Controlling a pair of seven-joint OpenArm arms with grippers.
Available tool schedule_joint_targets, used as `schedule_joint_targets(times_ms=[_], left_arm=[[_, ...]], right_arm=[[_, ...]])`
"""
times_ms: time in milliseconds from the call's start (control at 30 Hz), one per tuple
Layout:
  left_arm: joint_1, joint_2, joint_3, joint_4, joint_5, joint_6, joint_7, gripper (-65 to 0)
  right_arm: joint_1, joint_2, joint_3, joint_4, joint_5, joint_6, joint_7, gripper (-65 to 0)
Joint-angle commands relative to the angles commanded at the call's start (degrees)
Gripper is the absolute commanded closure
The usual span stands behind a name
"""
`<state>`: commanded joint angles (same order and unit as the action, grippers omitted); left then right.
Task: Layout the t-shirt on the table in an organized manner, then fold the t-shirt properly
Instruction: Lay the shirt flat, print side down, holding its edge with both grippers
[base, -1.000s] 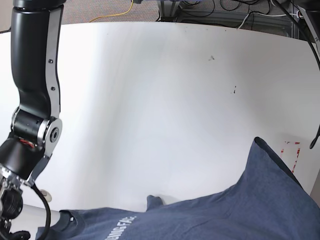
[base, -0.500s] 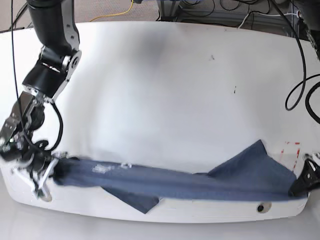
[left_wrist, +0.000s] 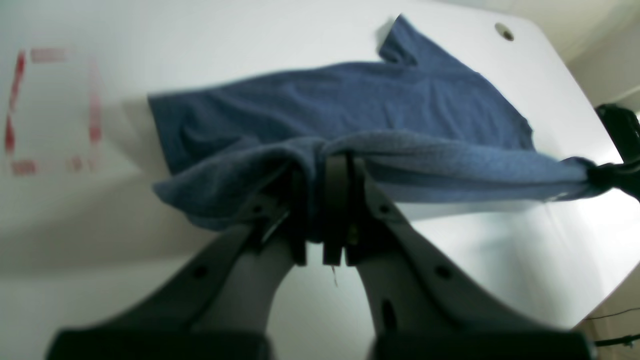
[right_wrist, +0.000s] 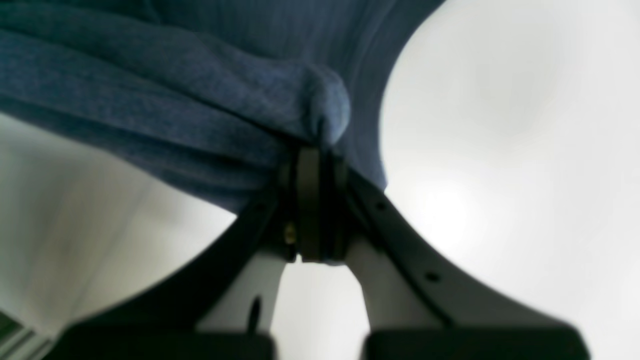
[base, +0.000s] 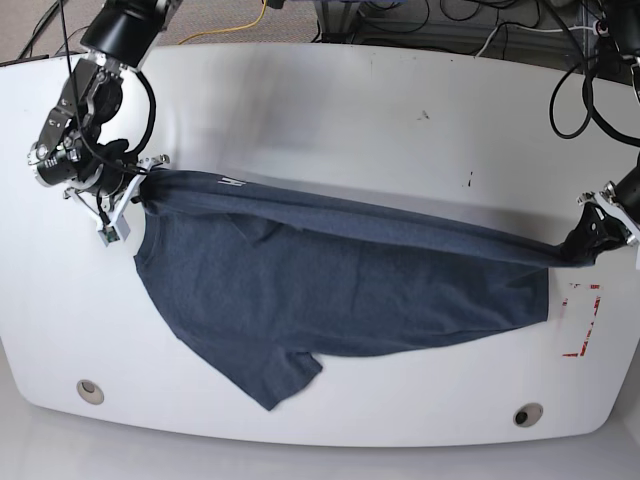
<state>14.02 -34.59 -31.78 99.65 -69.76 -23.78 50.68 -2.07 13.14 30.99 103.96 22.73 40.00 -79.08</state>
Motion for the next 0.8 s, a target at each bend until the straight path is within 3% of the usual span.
schedule_joint_targets(times_ms=[433,800], left_arm=[[15.38,1.49,-2.64,0.09,0.53,0.0,0.0,-1.0],[20.48,1.49,-2.64,0.09,4.13,0.0,0.0,-1.0]], right_arm=[[-8.7,-0.44,0.0,0.0,0.0,0.0,0.88,0.0],[-12.66,-0.97,-0.35,0.0,0.0,0.0,0.88,0.0]])
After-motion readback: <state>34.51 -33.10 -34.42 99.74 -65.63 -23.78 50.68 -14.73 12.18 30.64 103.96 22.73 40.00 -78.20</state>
